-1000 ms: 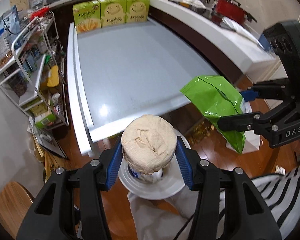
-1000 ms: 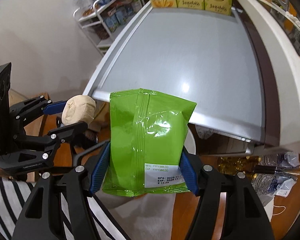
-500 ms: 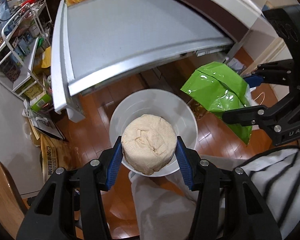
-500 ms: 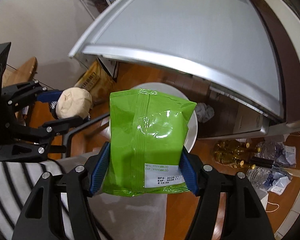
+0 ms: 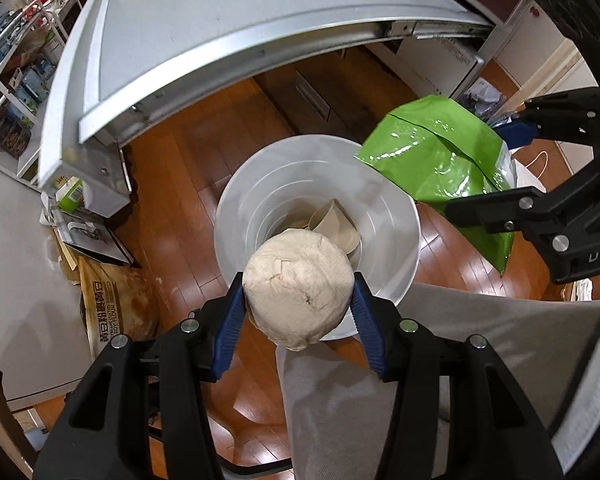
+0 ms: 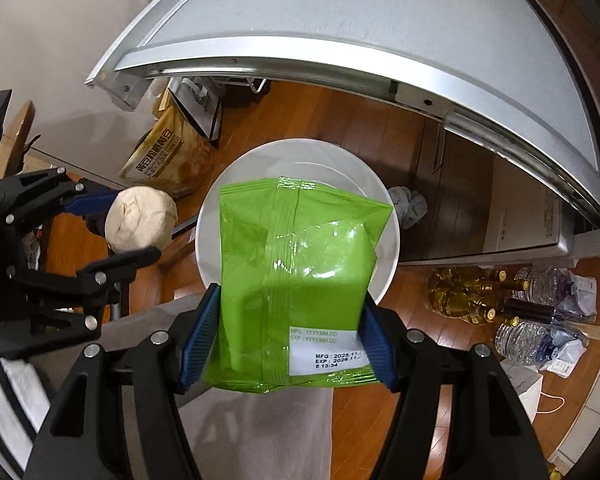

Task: Collect trash
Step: 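Carry the chip bag and bun over the white bin with both grippers, then open both grippers to drop the bag and bun into the bin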

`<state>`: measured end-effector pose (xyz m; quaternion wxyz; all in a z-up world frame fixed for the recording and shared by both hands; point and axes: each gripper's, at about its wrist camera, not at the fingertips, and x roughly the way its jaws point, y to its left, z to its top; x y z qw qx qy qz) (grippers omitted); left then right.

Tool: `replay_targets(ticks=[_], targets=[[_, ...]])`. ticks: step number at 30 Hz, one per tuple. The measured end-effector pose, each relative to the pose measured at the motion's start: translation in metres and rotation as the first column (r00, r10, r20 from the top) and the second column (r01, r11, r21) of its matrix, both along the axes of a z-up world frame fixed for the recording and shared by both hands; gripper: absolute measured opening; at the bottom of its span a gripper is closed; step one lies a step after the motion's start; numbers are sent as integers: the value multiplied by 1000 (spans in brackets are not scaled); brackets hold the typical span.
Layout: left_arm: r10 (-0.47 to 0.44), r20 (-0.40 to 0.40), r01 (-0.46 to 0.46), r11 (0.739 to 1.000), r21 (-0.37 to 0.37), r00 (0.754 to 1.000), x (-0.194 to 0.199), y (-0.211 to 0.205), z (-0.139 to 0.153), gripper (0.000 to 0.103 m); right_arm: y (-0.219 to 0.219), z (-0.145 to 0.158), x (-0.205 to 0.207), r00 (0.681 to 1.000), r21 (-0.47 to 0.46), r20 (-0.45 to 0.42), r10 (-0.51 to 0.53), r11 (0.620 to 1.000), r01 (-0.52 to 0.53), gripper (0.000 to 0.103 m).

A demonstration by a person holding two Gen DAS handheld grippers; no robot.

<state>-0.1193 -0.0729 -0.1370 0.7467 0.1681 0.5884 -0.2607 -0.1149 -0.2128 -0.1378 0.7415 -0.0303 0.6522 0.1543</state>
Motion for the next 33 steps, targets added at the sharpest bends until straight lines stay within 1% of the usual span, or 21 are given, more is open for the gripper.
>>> replay_targets(ticks=[8,16,22,26,27,28,29,30,31,33], targets=[[8,-27,-7,1000,23,1000,9,-2,-20,52,7,-20,10,1000,-27,-18,-19,999,18,64],[16,-44,-14,999,47,999,20,-1,-36,52,6,-42,17,998,-49,-56,-39,998,36,63],[8,-50,-6,998,55,999,28,-3,-44,52,1,-56,20,994,-64,-80,-70,996,65,63],[1,-50,2,998,60,999,31,-3,-46,52,-1,-61,23,992,-68,-90,-91,994,85,64],[2,-50,1,998,58,999,32,-4,-46,52,-2,-62,25,990,-66,-94,-101,993,95,65],[2,-59,1,999,45,998,34,-4,-45,57,-2,-63,26,989,-64,-97,-108,993,103,66],[3,-61,0,999,41,998,35,-4,-45,71,-3,-65,27,988,-56,-102,-115,992,110,69],[3,-53,-1,999,43,999,35,-4,-43,79,-4,-64,28,988,-57,-99,-119,992,113,78],[1,-29,1,999,53,1000,34,-5,-40,87,-5,-63,28,989,-66,-86,-120,991,115,85],[-7,-21,8,999,47,1000,33,-6,-39,88,-4,-61,29,991,-74,-67,-117,991,112,85]])
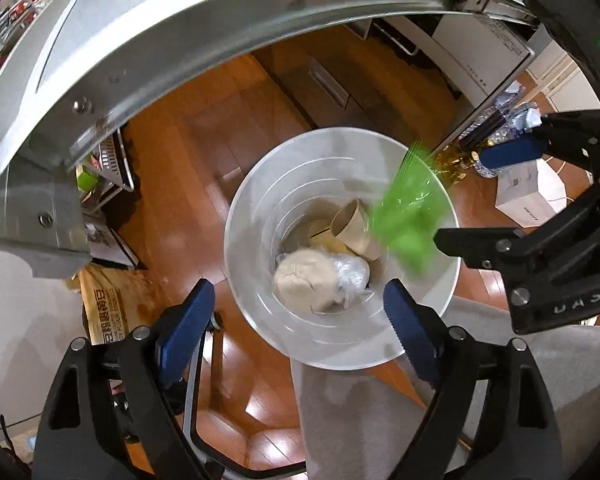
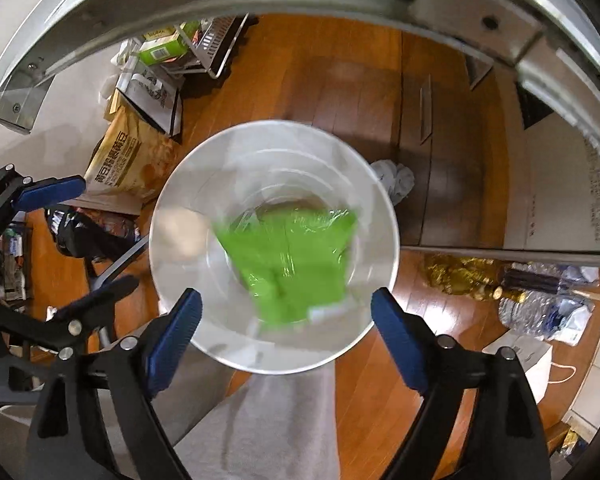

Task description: Collect trash

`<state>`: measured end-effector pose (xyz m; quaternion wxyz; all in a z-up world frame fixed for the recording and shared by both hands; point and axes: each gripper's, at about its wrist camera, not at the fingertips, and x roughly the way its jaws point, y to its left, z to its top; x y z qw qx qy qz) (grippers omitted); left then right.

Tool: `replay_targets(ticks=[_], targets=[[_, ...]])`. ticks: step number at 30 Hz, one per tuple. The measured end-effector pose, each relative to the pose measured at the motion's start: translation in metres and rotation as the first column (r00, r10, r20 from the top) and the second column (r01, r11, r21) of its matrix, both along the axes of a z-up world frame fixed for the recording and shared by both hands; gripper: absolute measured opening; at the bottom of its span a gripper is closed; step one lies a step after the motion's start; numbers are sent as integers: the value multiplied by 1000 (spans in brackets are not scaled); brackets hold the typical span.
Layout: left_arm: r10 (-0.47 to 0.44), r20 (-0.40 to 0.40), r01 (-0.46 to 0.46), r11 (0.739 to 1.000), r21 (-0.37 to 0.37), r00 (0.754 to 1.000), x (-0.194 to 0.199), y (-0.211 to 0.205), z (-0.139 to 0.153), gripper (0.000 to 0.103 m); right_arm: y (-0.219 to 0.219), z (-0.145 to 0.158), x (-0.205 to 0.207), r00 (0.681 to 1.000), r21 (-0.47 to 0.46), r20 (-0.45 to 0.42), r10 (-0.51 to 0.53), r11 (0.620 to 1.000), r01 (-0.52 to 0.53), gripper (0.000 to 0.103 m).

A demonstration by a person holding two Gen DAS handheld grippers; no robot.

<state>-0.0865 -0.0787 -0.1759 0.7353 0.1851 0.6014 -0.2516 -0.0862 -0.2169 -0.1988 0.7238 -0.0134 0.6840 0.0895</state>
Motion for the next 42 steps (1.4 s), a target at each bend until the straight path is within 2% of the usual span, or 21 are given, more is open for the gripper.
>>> replay_targets(ticks=[3,6,9,14,17,23,30,33,42], targets=[[14,-14,-14,1000,0,1000,0,1,-1,88,-3,1,1,1000,4,-1,-11,1000,11,85],[35,-30,-35,999,0,999,0,3,-2,94,-7,2,1,999,15,-12,-34,999,34,87],[52,-28,-52,999,-3,998,0,4,-1,97,-10,0,0,998,54,-35,-55,997,57,98],[80,-73,-81,997,-10,994,4,4,-4,98,-8,-4,-1,996,62,-65,-67,996,71,98],[81,-67,-82,997,-16,995,2,4,1,98,-10,-2,-3,994,76,-82,-71,994,77,98],[113,-54,-115,993,-33,992,-2,12,17,98,-16,17,-14,996,63,-53,-71,995,74,98],[166,-35,-167,985,-46,986,-1,23,32,98,-28,42,-20,996,-6,25,-91,996,91,98],[169,-8,-170,984,-48,986,-2,25,40,98,-29,60,-21,994,-30,89,-71,997,74,98],[225,97,-213,969,-126,969,2,38,94,98,-30,122,-18,965,4,250,-73,997,75,98]])
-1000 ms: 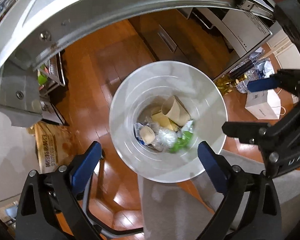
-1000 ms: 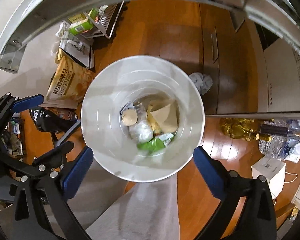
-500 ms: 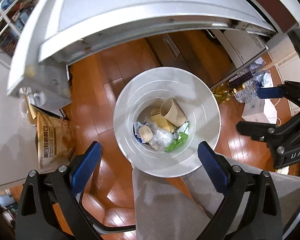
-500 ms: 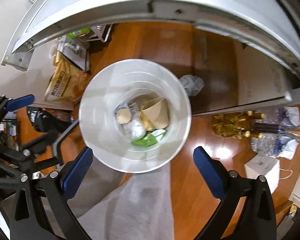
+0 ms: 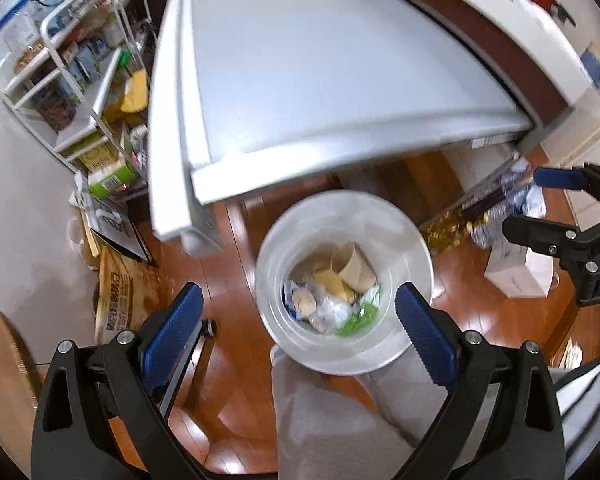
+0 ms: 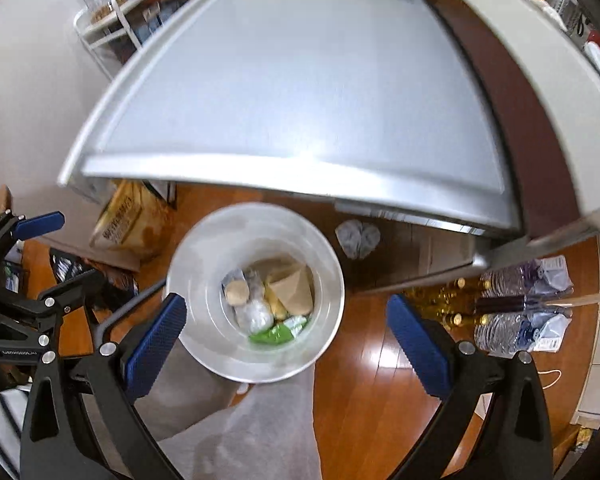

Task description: Collect trash

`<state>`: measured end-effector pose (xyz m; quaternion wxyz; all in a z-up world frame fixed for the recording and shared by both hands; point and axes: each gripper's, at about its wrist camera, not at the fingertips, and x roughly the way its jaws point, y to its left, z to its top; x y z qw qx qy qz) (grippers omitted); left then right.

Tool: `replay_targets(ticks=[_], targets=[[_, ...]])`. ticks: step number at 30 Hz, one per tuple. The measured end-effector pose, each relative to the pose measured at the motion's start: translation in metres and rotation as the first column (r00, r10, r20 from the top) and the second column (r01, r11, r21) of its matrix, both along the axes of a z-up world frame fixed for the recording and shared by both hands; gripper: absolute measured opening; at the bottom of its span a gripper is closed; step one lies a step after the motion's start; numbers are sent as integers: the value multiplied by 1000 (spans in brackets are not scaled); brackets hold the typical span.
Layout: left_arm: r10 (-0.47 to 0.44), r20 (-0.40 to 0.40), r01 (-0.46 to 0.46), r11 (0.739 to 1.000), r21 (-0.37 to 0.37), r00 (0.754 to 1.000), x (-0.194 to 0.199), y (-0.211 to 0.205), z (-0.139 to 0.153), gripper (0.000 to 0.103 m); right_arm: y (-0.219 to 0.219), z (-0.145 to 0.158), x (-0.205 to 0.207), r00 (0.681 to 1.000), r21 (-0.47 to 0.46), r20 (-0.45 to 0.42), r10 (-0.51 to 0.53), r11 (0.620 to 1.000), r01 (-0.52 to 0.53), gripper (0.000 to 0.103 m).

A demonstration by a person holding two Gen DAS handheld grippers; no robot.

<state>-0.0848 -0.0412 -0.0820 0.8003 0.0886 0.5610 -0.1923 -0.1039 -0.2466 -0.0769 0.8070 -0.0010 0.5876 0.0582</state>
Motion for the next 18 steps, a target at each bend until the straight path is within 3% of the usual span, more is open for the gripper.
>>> replay_targets(ticks=[6,10,18], targets=[[64,112,-59,997,-52,992,15,13,40,98,-9,42,13,993,78,112,-42,996,34,98],[113,205,-98,992,-81,972,29,19,63,98,-11,60,27,978,112,197,-65,993,43,98],[178,296,-139,979,-149,938,49,17,76,98,-5,75,48,947,150,304,-106,987,62,98]])
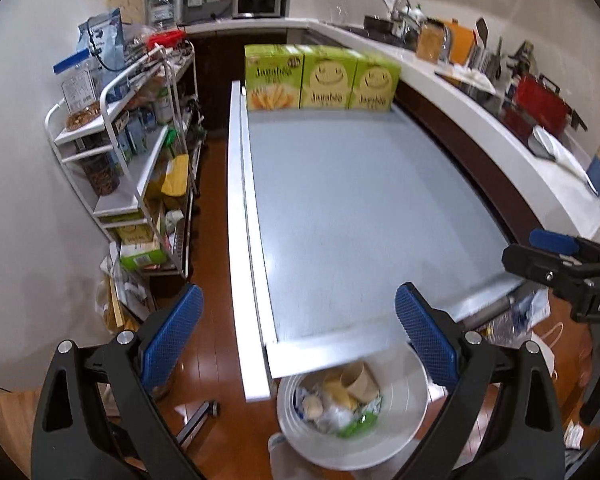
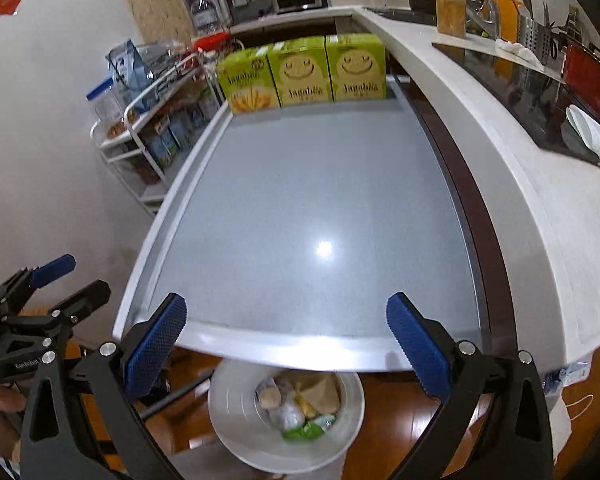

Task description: Collect trash

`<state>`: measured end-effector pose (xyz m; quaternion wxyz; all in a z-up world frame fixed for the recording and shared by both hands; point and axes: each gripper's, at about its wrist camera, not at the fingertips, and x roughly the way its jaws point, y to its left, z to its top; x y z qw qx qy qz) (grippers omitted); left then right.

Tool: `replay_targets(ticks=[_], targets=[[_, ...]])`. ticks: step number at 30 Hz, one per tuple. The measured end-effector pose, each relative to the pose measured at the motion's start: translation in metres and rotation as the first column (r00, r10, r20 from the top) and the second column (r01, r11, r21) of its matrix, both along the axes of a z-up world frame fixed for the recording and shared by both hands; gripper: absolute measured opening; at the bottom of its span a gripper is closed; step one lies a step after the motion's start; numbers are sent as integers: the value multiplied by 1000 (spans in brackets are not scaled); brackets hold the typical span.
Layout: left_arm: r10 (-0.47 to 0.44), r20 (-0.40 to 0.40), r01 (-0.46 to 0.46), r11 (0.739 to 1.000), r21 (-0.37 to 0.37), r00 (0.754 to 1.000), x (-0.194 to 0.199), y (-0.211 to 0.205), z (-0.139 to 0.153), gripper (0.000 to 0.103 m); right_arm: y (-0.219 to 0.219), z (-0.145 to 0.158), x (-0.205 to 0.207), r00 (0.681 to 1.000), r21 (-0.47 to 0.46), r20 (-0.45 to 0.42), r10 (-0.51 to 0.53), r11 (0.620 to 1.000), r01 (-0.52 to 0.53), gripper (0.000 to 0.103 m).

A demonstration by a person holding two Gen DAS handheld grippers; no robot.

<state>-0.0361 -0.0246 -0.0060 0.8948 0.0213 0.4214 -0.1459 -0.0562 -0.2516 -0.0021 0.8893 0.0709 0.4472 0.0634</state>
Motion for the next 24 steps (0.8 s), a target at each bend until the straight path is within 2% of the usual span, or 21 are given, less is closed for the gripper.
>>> replay_targets(ticks=[4,6,10,14,18,24], targets=[[14,66,-13,1000,-12,998,4,-2,0,98,2,-3,8,999,-8,42,-1,1000,1,98],[23,70,-22,1000,-10,997,7,-1,-4,98,2,-9,10,999,0,49,-9,1000,9,98],[57,42,-56,998,-8,998,14,4,-12,98,0,-23,16,999,6,11,-37,999,37,98],[135,5,-135,991,-19,991,20,16,-17,98,2,-30,17,999,-27,2,-34,999,34,98],[155,-25,-156,986,-54,988,23,25,-22,98,4,-32,18,1000,-33,4,-28,999,28,98],[151,-23,-152,988,-31,988,25,22,-25,98,6,-31,23,1000,-42,8,-23,999,23,98]])
